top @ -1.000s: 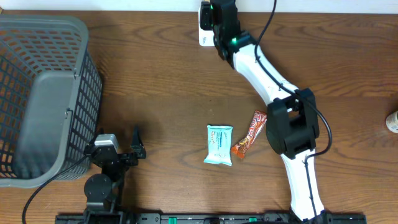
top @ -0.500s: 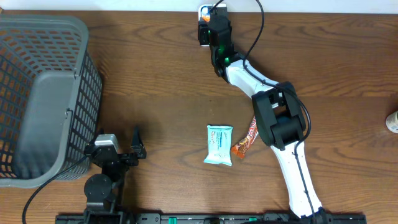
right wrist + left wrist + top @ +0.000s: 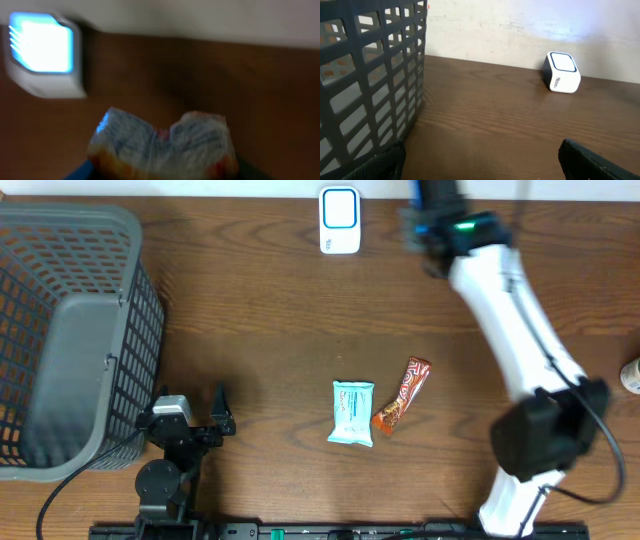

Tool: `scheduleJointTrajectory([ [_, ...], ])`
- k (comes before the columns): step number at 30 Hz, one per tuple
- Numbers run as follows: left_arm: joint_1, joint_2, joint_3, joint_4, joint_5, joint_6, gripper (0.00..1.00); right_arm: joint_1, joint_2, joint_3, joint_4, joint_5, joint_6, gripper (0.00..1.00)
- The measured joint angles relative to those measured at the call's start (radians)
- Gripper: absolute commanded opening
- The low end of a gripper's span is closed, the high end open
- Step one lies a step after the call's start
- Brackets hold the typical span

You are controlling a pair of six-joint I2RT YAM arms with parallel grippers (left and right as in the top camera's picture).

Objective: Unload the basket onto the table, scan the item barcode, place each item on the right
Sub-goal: 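Carry the orange packet to the right edge and release it, then reach the right gripper to the mint wipes pack and grasp it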

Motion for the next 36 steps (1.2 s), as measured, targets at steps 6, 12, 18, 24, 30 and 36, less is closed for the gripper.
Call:
scheduleJointTrajectory([
  [6,0.0,0.0,0.0,0.0,0.0,0.0,0.98,-0.232,-0.009,-0.019,-0.276,0.026,0.011,0.51],
  [12,0.0,0.0,0.0,0.0,0.0,0.0,0.98,-0.547,0.031,-0.227,-0.132,0.032,0.085,0.5],
  [18,0.0,0.0,0.0,0.0,0.0,0.0,0.98,-0.763,0.033,-0.443,0.128,0.028,0.153,0.68],
  [24,0.0,0.0,0.0,0.0,0.0,0.0,0.98,-0.823,0.035,-0.43,0.117,-0.1,0.167,0.99],
  [30,0.0,0.0,0.0,0.0,0.0,0.0,0.98,-0.734,0.037,-0.081,-0.21,-0.275,0.167,0.99],
  [36,0.0,0.0,0.0,0.0,0.0,0.0,0.98,-0.506,0.027,0.073,-0.504,-0.468,0.167,0.99],
])
